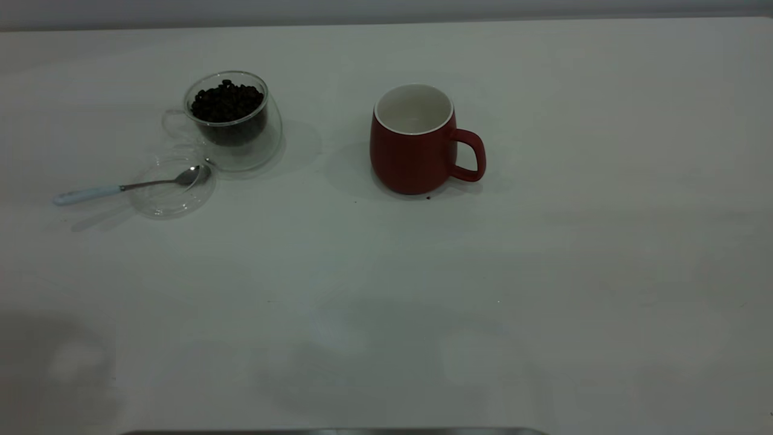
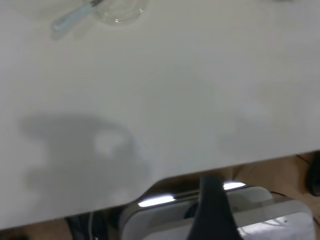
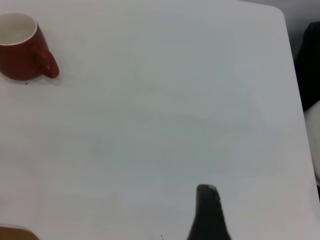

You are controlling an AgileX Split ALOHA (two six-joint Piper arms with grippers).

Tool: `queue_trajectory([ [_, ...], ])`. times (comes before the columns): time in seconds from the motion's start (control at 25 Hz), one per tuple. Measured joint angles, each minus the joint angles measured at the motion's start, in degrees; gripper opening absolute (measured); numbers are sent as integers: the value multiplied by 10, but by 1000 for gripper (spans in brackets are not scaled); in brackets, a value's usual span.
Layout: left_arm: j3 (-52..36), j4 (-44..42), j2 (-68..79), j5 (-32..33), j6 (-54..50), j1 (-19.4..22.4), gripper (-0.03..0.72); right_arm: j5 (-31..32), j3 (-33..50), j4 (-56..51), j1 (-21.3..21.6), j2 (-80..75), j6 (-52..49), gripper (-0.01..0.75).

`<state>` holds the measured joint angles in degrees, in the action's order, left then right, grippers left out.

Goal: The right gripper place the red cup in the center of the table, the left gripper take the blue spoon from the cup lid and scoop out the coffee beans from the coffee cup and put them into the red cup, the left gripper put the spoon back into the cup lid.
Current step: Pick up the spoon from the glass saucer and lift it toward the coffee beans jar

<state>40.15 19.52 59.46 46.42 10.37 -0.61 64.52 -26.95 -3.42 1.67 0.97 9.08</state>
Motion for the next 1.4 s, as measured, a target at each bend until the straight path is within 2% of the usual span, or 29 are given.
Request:
queue_trajectory([
  [0.12, 34, 22, 110, -25, 9, 25, 587, 0, 0, 0, 0, 0, 0, 587],
  [0.28, 105, 99, 235, -10, 91, 91, 580, 0, 0, 0, 0, 0, 0, 587],
  [0.48, 135, 230, 319, 19, 234, 204, 550, 0, 0, 0, 0, 0, 0, 587],
  [0.64, 135, 291, 371, 43, 314, 304, 540, 0, 0, 0, 0, 0, 0, 587],
  [0.8, 136, 348, 429, 92, 407, 372, 539, 0, 0, 0, 0, 0, 0, 587],
  [0.96, 137, 367, 491, 117, 472, 392, 537, 0, 0, 0, 0, 0, 0, 587],
  [1.4, 141, 404, 652, 48, 556, 393, 537, 0, 0, 0, 0, 0, 0, 587],
])
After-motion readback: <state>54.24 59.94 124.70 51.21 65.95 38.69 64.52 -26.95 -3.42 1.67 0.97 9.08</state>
